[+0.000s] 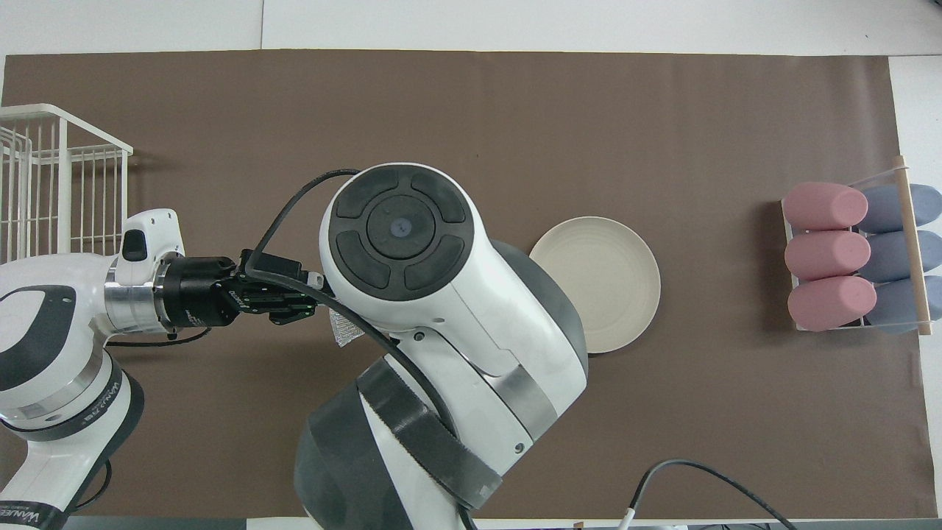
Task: Wipe plate with sponge
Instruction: 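Grasp the sponge with the right gripper while the left gripper releases it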
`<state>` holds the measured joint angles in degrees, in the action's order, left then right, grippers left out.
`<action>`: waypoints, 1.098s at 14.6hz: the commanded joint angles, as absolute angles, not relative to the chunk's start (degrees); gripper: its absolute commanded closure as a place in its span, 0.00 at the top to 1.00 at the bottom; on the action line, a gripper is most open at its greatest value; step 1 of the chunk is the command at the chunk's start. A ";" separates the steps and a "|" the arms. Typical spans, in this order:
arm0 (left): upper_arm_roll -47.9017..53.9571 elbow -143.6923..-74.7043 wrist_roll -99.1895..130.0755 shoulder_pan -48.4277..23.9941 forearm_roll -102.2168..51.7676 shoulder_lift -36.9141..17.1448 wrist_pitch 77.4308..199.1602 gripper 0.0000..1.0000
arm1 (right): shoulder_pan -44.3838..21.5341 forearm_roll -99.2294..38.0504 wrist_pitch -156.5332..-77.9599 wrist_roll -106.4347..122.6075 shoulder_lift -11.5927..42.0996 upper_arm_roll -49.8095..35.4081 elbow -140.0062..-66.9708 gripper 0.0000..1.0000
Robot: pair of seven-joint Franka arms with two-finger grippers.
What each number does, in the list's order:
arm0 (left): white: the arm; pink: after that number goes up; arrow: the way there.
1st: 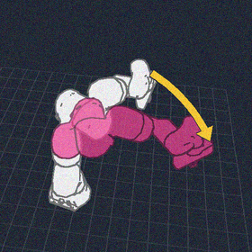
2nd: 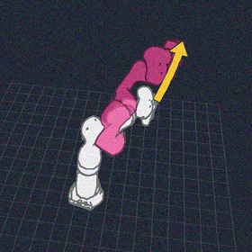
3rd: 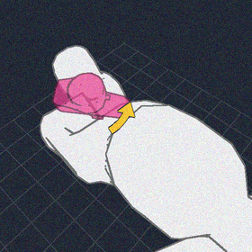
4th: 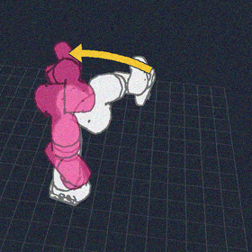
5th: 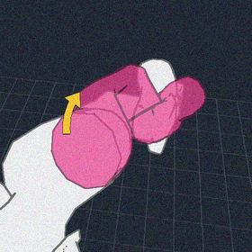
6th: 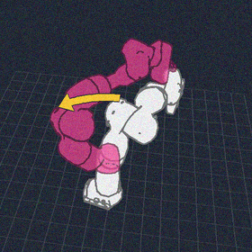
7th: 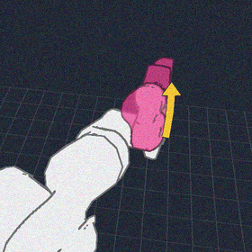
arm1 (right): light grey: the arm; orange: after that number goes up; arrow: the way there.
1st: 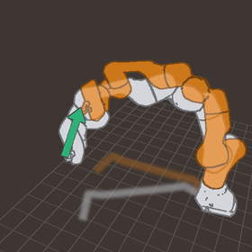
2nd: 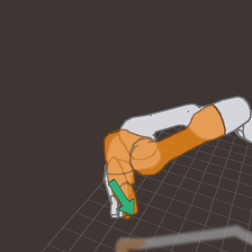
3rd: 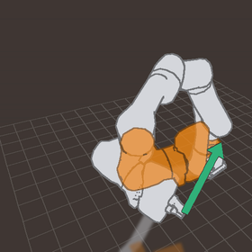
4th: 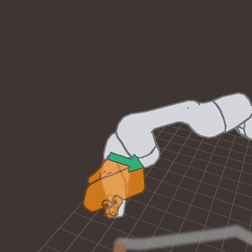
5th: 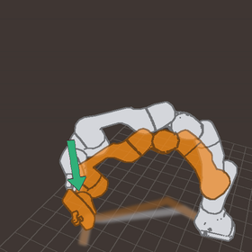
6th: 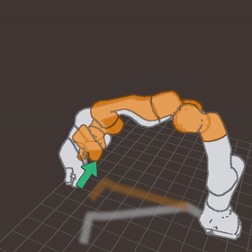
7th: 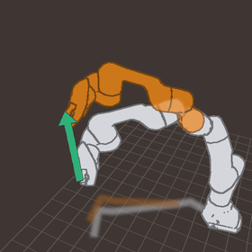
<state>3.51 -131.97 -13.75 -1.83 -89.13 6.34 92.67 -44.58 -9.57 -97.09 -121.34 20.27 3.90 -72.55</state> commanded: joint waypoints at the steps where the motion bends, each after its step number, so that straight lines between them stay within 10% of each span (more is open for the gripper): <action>1: 2.81 -133.59 -12.39 -2.81 -90.26 8.61 92.99 1.00 | -43.16 -10.11 -96.42 -119.36 19.86 3.78 -72.86 0.00; 6: 2.46 -133.07 -10.99 -1.93 -89.30 8.61 93.51 1.00 | -42.37 -9.75 -97.20 -116.46 18.99 4.57 -75.66 0.00; 16: 2.55 -113.40 9.83 0.09 -48.48 9.23 94.92 1.00 | -25.94 -10.11 -131.26 -94.14 4.14 4.83 -120.64 0.00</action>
